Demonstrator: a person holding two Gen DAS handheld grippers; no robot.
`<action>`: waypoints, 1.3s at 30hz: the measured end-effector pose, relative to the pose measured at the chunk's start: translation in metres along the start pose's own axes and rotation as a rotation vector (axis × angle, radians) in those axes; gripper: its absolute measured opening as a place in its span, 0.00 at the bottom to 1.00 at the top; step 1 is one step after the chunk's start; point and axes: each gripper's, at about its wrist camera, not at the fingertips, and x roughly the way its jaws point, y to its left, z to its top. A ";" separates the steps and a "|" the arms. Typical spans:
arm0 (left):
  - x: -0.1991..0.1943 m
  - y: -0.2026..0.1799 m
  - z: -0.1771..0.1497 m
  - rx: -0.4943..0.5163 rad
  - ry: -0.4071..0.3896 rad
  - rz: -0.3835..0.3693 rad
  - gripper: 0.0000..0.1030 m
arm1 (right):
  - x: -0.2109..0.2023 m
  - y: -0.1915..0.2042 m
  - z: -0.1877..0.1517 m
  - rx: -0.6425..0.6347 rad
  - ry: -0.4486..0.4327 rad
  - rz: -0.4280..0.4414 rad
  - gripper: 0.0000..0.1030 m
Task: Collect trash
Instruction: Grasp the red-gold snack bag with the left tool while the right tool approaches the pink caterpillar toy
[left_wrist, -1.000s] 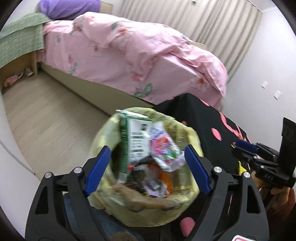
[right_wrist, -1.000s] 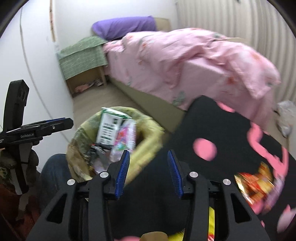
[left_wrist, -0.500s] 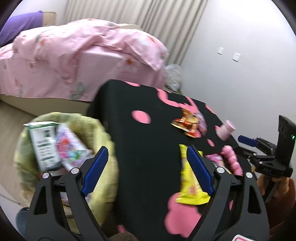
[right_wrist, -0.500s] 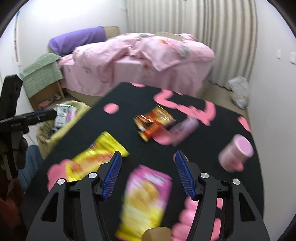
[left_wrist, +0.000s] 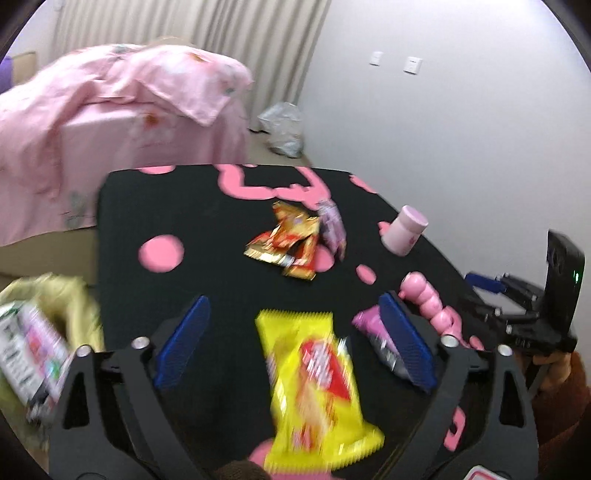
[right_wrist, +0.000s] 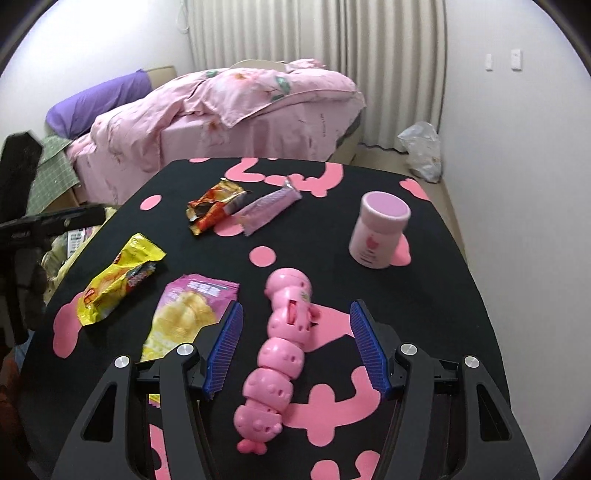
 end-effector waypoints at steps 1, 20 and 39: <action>0.009 0.000 0.006 0.007 0.025 -0.013 0.88 | 0.000 -0.001 -0.001 0.005 -0.001 0.001 0.56; 0.139 -0.004 0.058 0.148 0.281 0.141 0.58 | 0.015 -0.029 -0.010 0.103 0.018 -0.013 0.56; 0.009 0.027 0.004 -0.102 0.121 0.165 0.47 | 0.054 0.028 0.050 0.036 0.124 0.060 0.56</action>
